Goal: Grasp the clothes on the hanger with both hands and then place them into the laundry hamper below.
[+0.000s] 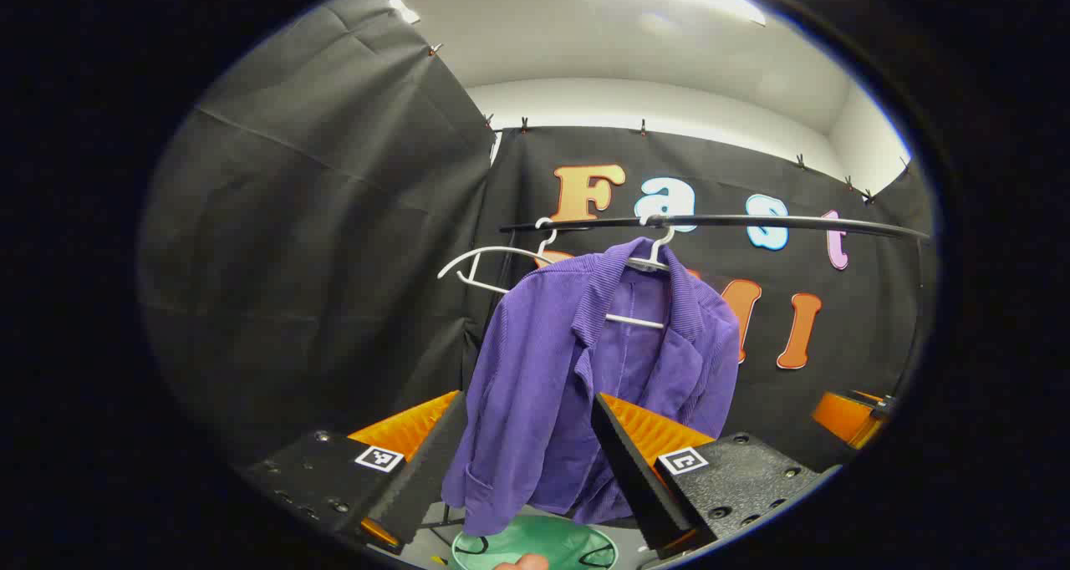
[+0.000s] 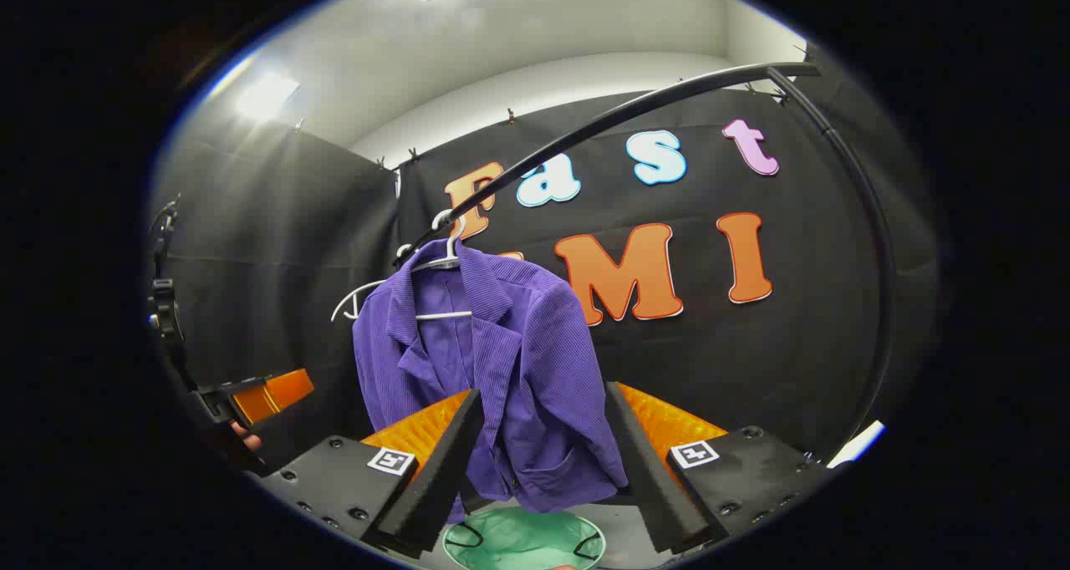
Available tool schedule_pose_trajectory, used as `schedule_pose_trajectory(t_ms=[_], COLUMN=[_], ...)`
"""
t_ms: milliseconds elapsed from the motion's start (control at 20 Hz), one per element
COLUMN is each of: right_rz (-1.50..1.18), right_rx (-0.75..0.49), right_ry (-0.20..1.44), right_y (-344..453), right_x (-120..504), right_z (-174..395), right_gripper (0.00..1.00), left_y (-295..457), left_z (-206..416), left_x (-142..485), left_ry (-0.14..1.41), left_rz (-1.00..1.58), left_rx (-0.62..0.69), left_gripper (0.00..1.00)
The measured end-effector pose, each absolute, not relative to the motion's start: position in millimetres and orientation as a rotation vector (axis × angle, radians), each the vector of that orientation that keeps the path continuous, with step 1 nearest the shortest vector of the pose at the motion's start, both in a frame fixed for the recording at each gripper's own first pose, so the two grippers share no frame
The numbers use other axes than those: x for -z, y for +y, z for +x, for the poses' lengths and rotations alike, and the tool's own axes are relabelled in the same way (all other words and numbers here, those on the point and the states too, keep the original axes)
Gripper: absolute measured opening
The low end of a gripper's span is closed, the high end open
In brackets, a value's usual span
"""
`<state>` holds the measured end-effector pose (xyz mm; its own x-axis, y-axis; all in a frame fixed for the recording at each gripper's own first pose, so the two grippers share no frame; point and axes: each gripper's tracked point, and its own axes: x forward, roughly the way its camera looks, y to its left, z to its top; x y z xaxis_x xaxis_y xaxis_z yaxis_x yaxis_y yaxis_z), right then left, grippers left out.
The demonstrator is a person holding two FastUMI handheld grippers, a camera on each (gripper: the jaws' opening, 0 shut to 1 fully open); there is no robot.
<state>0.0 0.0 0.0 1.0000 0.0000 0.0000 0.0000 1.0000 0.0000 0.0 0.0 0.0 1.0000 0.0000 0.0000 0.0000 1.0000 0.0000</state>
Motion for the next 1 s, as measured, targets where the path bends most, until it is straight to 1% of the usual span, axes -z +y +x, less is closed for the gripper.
schedule_pose_trajectory(t_ms=[50, 100, 150, 200, 250, 300, 500, 550, 600, 650, 1000], right_rz=[-0.017, -0.038, -0.054, -0.058, -0.053, -0.045, -0.05, -0.047, -0.044, -0.044, -0.046], right_rx=[0.013, 0.026, 0.04, 0.048, 0.048, 0.042, 0.044, 0.038, 0.035, 0.034, 0.029], right_ry=[-0.004, -0.014, -0.016, -0.015, -0.011, -0.012, -0.012, -0.013, -0.013, -0.01, -0.015], right_y=[-1.0, -2.1, -2.7, -2.8, -0.7, 1.3, -1.6, -0.6, -0.9, -3.5, -1.5], right_x=[-0.2, -1.8, -2.1, -2.2, -1.5, -1.1, 1.2, 0.3, 0.1, 1.0, -0.2], right_z=[-0.8, 0.0, 0.7, 0.1, -2.3, -3.1, -11.2, -13.1, -13.9, -13.6, -14.9], right_gripper=[0.89, 0.89, 0.88, 0.88, 0.89, 0.89, 0.89, 0.95, 0.89, 0.89, 0.89], left_y=[0.3, 0.5, -2.2, -8.1, -14.4, -17.3, -33.3, -35.9, -36.1, -36.2, -32.2], left_z=[4.0, 9.1, 13.6, 15.8, 16.3, 16.1, 8.7, 6.1, 4.1, 2.7, -0.2], left_x=[-5.8, -10.6, -10.3, -6.0, -1.9, -3.4, 3.7, 4.3, 2.6, 2.0, 1.5], left_ry=[-0.028, -0.046, -0.043, -0.022, -0.01, -0.015, -0.009, -0.007, -0.009, -0.011, -0.011], left_rz=[0.026, 0.046, 0.052, 0.053, 0.049, 0.039, 0.004, 0.008, 0.016, 0.02, 0.012], left_rx=[0.007, 0.009, 0.016, 0.033, 0.045, 0.052, 0.073, 0.08, 0.081, 0.079, 0.061], left_gripper=[0.92, 0.95, 0.96, 0.92, 0.99, 0.92, 0.92, 0.92, 0.92, 0.96, 0.95])
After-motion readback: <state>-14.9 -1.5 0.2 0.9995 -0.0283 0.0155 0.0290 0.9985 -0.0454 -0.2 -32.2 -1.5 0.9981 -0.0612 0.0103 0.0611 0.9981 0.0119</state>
